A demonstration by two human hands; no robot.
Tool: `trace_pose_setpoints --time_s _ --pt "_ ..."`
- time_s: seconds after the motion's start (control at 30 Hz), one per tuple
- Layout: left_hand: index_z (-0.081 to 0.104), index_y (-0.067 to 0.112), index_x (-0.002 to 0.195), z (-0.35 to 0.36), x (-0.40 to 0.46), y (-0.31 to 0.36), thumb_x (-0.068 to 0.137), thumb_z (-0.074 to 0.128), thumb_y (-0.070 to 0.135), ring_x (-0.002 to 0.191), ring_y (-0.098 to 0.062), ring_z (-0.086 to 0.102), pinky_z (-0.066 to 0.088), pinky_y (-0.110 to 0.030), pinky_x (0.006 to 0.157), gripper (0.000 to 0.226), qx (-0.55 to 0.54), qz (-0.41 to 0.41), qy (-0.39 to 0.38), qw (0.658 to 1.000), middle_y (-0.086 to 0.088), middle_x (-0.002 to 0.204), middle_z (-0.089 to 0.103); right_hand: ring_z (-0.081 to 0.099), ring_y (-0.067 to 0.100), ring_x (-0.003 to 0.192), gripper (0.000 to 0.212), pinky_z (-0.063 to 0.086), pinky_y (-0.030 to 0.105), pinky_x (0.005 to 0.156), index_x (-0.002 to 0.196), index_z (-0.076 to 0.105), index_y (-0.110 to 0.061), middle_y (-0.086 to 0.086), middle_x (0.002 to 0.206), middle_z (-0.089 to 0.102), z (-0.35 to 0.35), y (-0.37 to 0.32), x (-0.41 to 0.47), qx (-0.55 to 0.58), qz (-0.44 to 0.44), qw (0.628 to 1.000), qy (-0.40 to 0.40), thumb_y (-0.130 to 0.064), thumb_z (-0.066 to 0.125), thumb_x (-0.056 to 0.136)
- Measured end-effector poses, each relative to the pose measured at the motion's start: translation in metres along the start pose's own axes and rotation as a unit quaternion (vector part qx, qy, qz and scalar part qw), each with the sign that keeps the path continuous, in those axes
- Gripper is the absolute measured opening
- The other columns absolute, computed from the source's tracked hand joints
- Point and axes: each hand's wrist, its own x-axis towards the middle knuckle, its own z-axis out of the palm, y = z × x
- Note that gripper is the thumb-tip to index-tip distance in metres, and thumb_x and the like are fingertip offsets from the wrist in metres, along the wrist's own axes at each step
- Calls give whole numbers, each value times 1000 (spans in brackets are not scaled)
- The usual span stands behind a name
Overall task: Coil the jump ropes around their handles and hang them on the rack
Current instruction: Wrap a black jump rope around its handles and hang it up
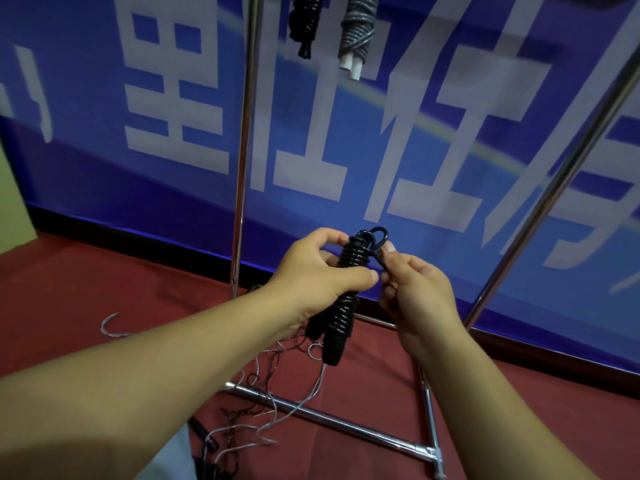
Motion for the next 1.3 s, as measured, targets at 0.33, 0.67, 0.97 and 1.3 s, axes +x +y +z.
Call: trace_pose_setpoints --time_s 0.33,0.67,0.97,1.3 --pt "71 16 109 -1 -1 1 89 73 22 101 -24 72 54 -32 87 20 -40 -40 -74 996 -9 98 78 40 9 46 25 36 28 52 74 64 -15 -2 56 54 -2 2 0 -16 -48 999 14 -29 66 95" --pt "74 14 113 -3 5 -4 97 63 22 98 -20 66 50 -34 95 21 -49 -32 -83 995 -14 113 73 44 9 45 17 40 19 45 86 64 -14 1 56 59 4 -1 -5 -1 -38 999 9 -27 64 96" --pt "62 7 124 4 4 -3 109 38 20 88 -22 67 58 -28 81 31 -108 -50 -94 989 -9 101 71 53 3 46 14 47 16 43 83 61 -15 -2 59 59 5 -8 -8 173 91 978 -69 -19 61 96" --pt "65 3 117 0 6 3 105 43 42 70 -27 58 47 -35 67 46 -101 -96 -66 988 -14 89 65 63 12 59 13 54 21 58 86 64 -12 6 73 70 8 -12 -14 101 27 992 -69 -2 59 92"
